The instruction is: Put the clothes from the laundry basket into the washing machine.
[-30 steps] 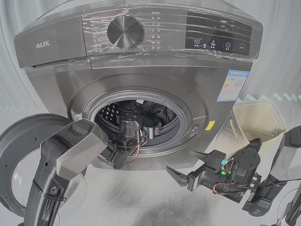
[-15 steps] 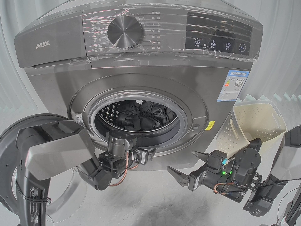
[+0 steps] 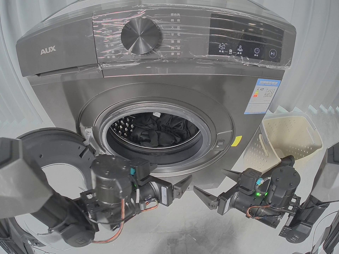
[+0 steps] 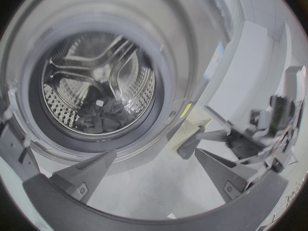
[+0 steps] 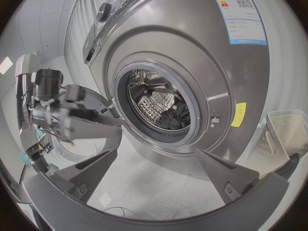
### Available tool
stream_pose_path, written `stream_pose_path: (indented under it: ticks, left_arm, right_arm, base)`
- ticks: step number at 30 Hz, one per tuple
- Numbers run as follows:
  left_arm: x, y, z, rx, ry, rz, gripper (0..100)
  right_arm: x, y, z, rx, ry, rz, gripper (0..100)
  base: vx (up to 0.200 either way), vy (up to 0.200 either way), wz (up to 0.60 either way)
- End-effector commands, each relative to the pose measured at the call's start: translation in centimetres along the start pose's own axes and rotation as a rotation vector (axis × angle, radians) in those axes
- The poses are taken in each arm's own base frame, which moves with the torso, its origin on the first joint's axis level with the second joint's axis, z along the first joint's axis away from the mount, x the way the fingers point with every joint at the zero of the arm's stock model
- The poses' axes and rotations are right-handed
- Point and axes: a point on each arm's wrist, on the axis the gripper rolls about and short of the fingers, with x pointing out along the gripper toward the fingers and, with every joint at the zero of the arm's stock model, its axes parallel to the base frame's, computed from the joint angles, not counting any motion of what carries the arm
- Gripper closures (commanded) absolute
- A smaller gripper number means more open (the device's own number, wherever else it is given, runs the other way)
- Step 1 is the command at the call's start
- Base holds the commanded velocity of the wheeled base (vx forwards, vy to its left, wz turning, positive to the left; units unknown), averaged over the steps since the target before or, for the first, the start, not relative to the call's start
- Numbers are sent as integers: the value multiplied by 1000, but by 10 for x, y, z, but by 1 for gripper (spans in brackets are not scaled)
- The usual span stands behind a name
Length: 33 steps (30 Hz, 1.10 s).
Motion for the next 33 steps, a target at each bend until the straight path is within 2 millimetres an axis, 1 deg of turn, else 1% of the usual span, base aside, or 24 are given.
stream_pose_path:
  ticks: [1,5,9,10,11,12,15,16,19,20,21,23,26,27,28,29,33]
  left_arm:
    - [-93,-20,22,-57,-119,-89,0]
    - [-115,-6,18,-57,-136,-28,0]
    - [-128,9,24,-75,-192,49,0]
    - [-128,9,24,-75,-192,49,0]
    - [-135,17,24,-60,-204,79,0]
    - [-139,19,24,-41,-209,91,0]
    - [-145,22,23,-18,-218,101,0]
    - [-150,23,24,-7,-230,108,0]
    - [-159,27,25,21,-251,126,0]
    - [-159,27,25,21,-251,126,0]
    - [-164,30,23,35,-255,147,0]
    - [-167,32,22,38,-257,160,0]
    - [-175,37,18,37,-260,181,0]
    - [-179,38,15,37,-261,188,0]
    - [-179,38,15,37,-261,188,0]
    - [-184,39,13,38,-265,190,0]
    - [-195,42,10,34,-286,207,0]
  right_arm:
    - [-27,-1,28,11,-112,-29,0]
    - [-42,-5,36,19,-149,-71,0]
    - [-60,-19,34,15,-135,-130,0]
    - [-60,-19,34,15,-135,-130,0]
    - [-67,-24,30,9,-114,-153,0]
    - [-73,-27,28,6,-104,-166,0]
    - [-81,-30,27,2,-102,-182,0]
    - [-86,-31,27,0,-103,-193,0]
    - [-92,-35,28,2,-111,-217,0]
    - [-92,-35,28,2,-111,-217,0]
    - [-95,-37,30,2,-119,-239,0]
    - [-98,-38,31,-5,-112,-252,0]
    - [-110,-37,29,-22,-61,-285,0]
    - [-117,-37,30,-23,-46,-294,0]
    - [-118,-37,30,-23,-42,-296,0]
    - [-128,-37,29,-25,-22,-304,0]
    - [-147,-36,29,-21,-8,-327,0]
  base:
    - [0,0,0]
    - [0,0,0]
    - [0,0,0]
    - [0,0,0]
    - [-200,0,0]
    - [-200,0,0]
    - [-200,0,0]
    - [-200,0,0]
    - [-200,0,0]
    - [-200,0,0]
    - [-200,0,0]
    - [-200,0,0]
    - [-200,0,0]
    - [-200,0,0]
    - [-200,0,0]
    - [-200,0,0]
    - [-200,0,0]
